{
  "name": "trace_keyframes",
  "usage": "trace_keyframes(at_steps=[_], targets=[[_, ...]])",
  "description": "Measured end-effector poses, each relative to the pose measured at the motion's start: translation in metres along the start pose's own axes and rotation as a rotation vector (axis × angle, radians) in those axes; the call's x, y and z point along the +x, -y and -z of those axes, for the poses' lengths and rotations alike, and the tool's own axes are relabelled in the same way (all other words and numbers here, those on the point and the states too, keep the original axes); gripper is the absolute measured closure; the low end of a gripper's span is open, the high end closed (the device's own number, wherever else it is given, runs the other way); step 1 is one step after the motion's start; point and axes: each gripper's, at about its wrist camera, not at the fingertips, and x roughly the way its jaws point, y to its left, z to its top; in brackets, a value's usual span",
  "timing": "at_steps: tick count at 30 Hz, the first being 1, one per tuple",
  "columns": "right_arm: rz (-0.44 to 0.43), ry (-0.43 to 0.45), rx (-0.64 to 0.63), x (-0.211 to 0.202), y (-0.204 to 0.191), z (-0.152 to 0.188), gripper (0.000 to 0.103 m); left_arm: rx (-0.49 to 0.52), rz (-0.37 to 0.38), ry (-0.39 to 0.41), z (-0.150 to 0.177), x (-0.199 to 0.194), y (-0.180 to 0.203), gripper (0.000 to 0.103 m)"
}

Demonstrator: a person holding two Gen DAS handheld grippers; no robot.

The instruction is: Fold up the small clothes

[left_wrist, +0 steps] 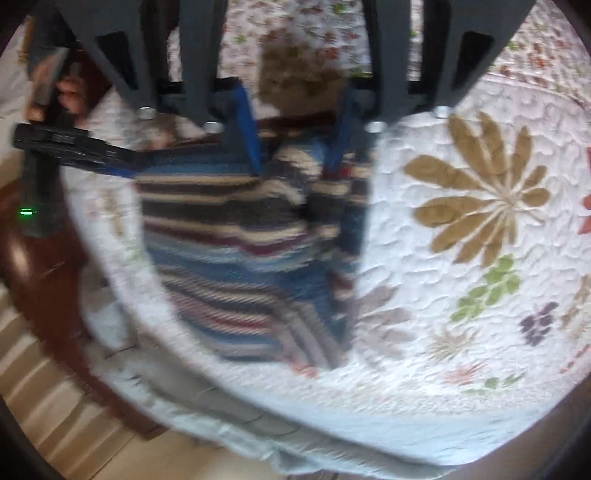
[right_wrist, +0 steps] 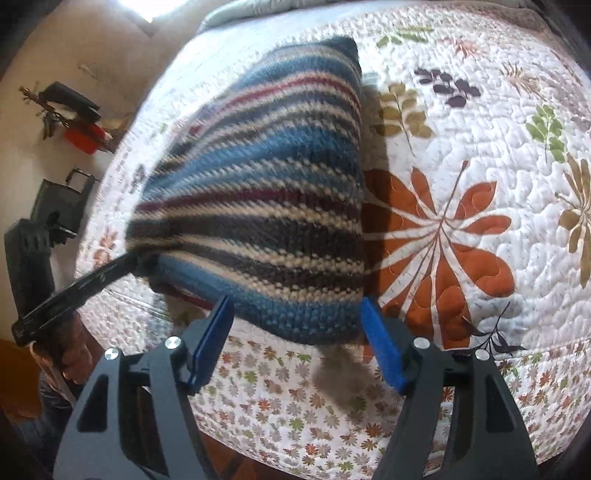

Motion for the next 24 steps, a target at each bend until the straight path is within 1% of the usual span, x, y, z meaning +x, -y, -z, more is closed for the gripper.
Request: trace_keyframes(at_steps=[1, 2, 4, 6, 9, 11, 12, 13, 14, 15, 16, 17, 18, 19, 20, 24], targets=[[0.031, -0.011, -0.001, 0.006, 0.001, 0.001, 0.032, -0.031, 0.001, -0.038, -0.002, 0.011, -0.008, 0.078], [0.058, -0.018, 0.000, 0.009, 0.002, 0.001, 0.032, -0.076, 0.021, -0.063, -0.004, 0.020, -0.017, 0.078], [0.066, -0.028, 0.016, 0.015, 0.007, 0.002, 0.032, -0.120, 0.043, -0.075, -0.006, 0.027, -0.028, 0.078], [0.048, -0.037, 0.047, 0.019, 0.013, 0.001, 0.032, -0.104, 0.037, -0.074, -0.007, 0.027, -0.028, 0.078], [0.056, -0.037, 0.055, 0.021, 0.012, 0.001, 0.032, -0.052, -0.010, -0.068, -0.006, 0.027, -0.020, 0.077], [0.071, -0.025, 0.045, 0.017, 0.008, 0.003, 0.033, -0.044, -0.033, -0.050, -0.004, 0.017, -0.015, 0.072], [0.088, -0.009, 0.033, 0.012, 0.003, 0.005, 0.033, -0.043, -0.041, -0.040, -0.003, 0.012, -0.011, 0.067], [0.113, 0.006, 0.025, 0.005, -0.002, 0.007, 0.034, -0.040, -0.060, -0.032, -0.001, 0.006, -0.007, 0.056], [0.145, 0.016, 0.019, -0.002, -0.007, 0.009, 0.034, -0.030, -0.112, -0.020, 0.001, -0.001, -0.003, 0.050], [0.174, 0.024, 0.018, -0.008, -0.012, 0.010, 0.033, -0.019, -0.149, -0.008, 0.003, -0.006, 0.000, 0.046], [0.192, 0.034, 0.019, -0.011, -0.013, 0.012, 0.026, -0.002, -0.177, 0.012, 0.005, -0.012, 0.005, 0.044], [0.214, 0.054, 0.021, -0.019, -0.018, 0.015, 0.017, 0.013, -0.192, 0.024, 0.006, -0.018, 0.009, 0.042], [0.228, 0.066, 0.019, -0.023, -0.022, 0.017, 0.014, 0.017, -0.206, 0.028, 0.004, -0.020, 0.013, 0.035], [0.247, 0.083, 0.010, -0.029, -0.027, 0.021, 0.012, 0.018, -0.236, 0.033, 0.005, -0.024, 0.016, 0.032], [0.265, 0.099, 0.000, -0.034, -0.032, 0.025, 0.011, 0.017, -0.260, 0.044, 0.006, -0.028, 0.018, 0.032], [0.296, 0.135, 0.002, -0.050, -0.043, 0.037, 0.009, 0.007, -0.320, 0.065, 0.012, -0.041, 0.025, 0.029]])
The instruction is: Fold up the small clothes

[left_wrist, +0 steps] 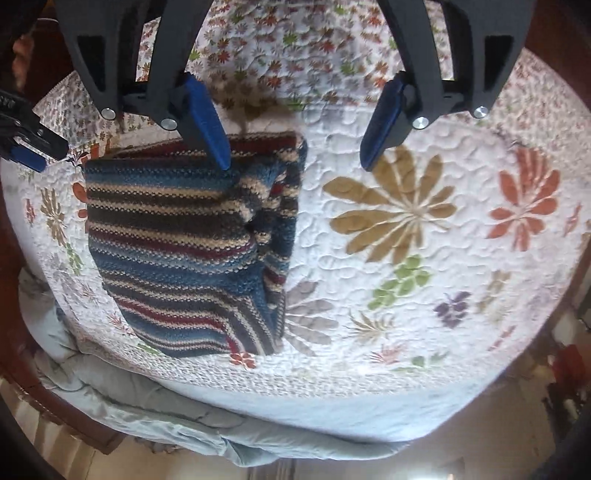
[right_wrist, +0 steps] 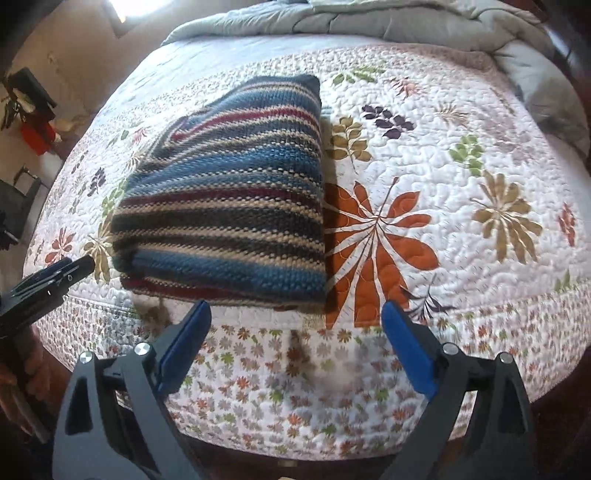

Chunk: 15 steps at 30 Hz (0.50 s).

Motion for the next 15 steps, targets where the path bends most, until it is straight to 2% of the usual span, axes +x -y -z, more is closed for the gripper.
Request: trace_keyframes(at_steps=[4, 15], targets=[[0.031, 0.031, 0.007, -0.015, -0.008, 0.007, 0.007, 0.023, -0.060, 0.030, 0.005, -0.020, 0.001, 0.024], [0.067, 0.087, 0.000, -0.047, -0.024, 0.020, 0.005, 0.032, -0.094, 0.083, 0.017, -0.059, 0.008, 0.019]])
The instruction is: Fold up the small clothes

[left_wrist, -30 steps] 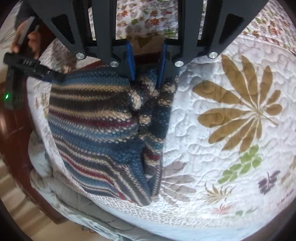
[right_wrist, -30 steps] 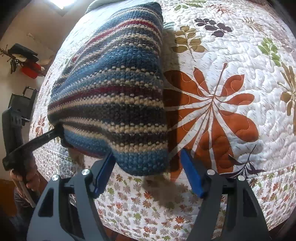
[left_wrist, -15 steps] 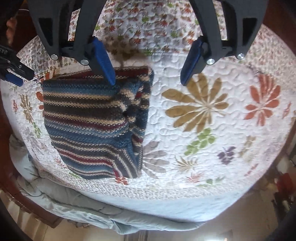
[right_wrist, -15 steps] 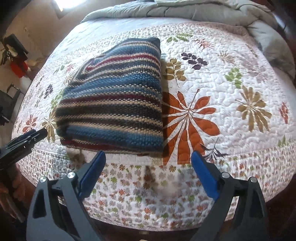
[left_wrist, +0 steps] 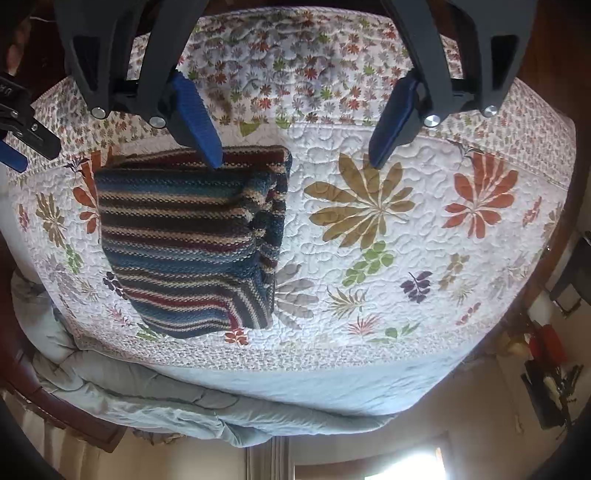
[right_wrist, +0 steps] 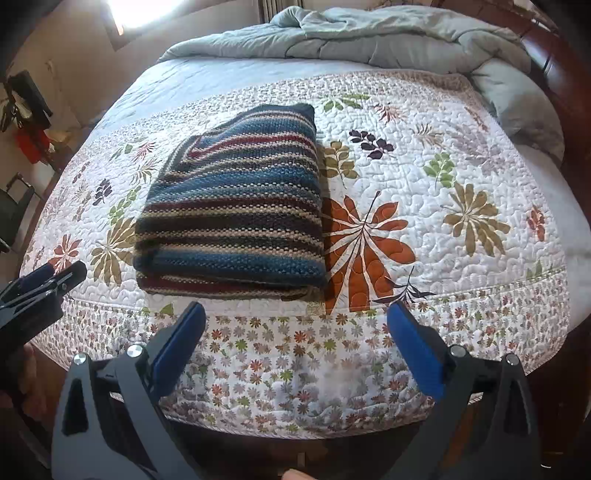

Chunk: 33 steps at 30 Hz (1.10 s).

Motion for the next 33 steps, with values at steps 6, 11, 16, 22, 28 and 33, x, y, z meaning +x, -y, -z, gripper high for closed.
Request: trace_keyframes(at_steps=[6, 11, 16, 22, 28, 33], targets=[[-0.013, 0.018, 0.020, -0.011, -0.005, 0.006, 0.005, 0.018, -0.020, 0.045, 0.005, -0.021, 0.005, 0.015], [-0.002, 0.022, 0.019, -0.016, -0.007, 0.007, 0.005, 0.018, -0.014, 0.053, 0.005, -0.029, 0.005, 0.015], [0.010, 0.024, 0.014, -0.020, -0.007, 0.009, 0.005, 0.026, -0.029, 0.052, 0.008, -0.030, 0.005, 0.013], [0.003, 0.010, 0.013, -0.017, -0.009, 0.012, 0.005, 0.035, -0.044, 0.016, 0.013, -0.018, 0.006, 0.012], [-0.003, 0.002, 0.013, -0.014, -0.010, 0.013, 0.005, 0.028, -0.029, -0.002, 0.015, -0.014, 0.008, 0.012], [0.007, 0.006, 0.010, -0.014, -0.009, 0.012, 0.005, 0.034, -0.030, -0.002, 0.014, -0.013, 0.008, 0.012]])
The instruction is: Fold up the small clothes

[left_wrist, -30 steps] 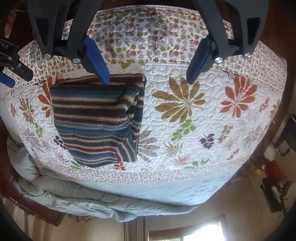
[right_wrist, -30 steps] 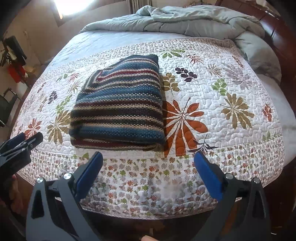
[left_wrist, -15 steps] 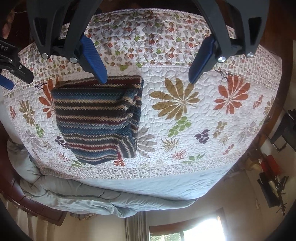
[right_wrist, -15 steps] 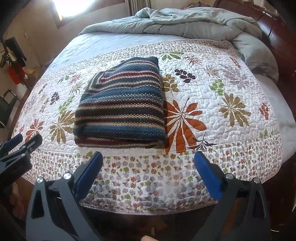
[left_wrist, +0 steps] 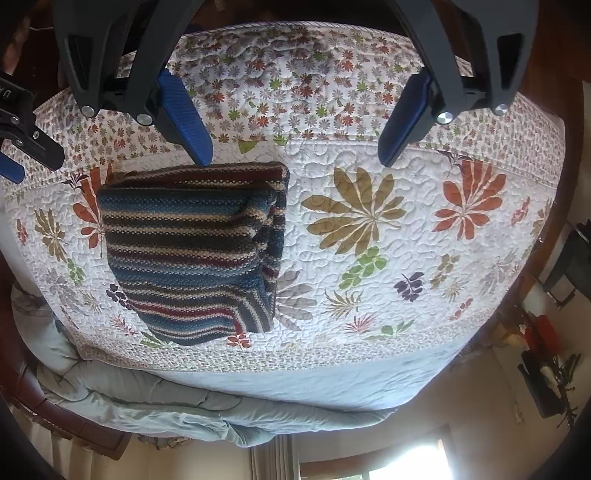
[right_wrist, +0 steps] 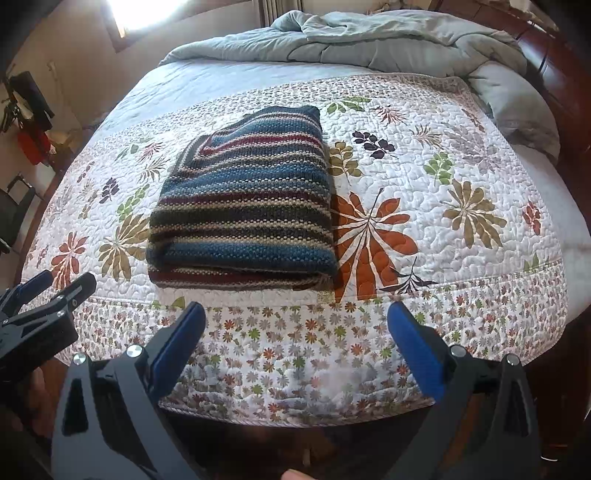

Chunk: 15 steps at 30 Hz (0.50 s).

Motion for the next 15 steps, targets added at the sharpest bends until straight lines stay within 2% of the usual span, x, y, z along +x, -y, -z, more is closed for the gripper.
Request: trace_keyframes(at_steps=[15], targets=[[-0.016, 0.001, 0.001, 0.0005, -0.0025, 0.0007, 0.005, 0.015, -0.002, -0.006, 0.0013, 0.0042, 0.0023, 0.012]])
